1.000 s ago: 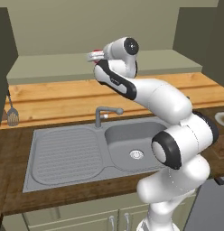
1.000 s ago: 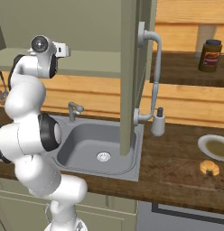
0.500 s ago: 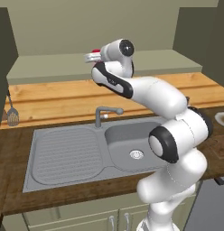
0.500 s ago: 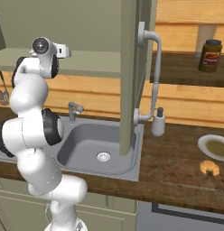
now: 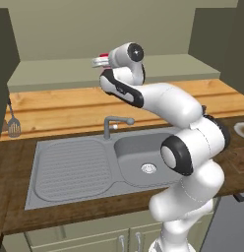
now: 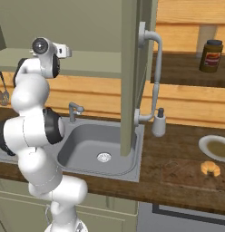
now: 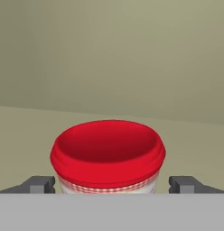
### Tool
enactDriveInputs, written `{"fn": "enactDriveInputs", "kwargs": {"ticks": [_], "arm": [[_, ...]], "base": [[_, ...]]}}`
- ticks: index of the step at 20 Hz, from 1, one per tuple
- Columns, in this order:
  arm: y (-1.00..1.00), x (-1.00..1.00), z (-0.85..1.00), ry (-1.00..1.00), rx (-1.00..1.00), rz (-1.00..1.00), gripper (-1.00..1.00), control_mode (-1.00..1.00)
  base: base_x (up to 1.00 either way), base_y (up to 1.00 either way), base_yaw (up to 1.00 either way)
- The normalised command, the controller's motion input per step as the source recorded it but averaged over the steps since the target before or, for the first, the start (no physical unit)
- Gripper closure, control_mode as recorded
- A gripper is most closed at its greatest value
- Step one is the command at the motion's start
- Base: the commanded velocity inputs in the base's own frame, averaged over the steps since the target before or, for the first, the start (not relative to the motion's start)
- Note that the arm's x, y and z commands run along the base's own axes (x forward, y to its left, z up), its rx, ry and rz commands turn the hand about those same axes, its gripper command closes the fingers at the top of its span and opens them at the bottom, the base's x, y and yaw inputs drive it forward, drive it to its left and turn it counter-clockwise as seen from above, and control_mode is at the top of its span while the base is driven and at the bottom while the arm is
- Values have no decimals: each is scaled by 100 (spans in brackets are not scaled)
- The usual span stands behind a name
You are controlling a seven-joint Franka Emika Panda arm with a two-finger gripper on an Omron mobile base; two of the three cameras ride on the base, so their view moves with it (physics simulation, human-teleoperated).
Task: From the different types of pastries on the counter, select a croissant and place it on the cutting board. Then retrieve a jar of jam from the cabinet and place it alongside the croissant on the cutting board.
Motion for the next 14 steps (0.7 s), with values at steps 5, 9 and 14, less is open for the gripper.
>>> {"fn": "enactDriveInputs", "kwargs": {"ticks": [5, 9, 14], "arm": [[4, 0, 0, -5, 0, 0, 100, -100], [-3, -22, 29, -18, 0, -3, 100, -100], [-38, -96, 52, -25, 0, -3, 100, -100]], "base": [[0, 0, 0], [0, 0, 0], [0, 0, 0]]}}
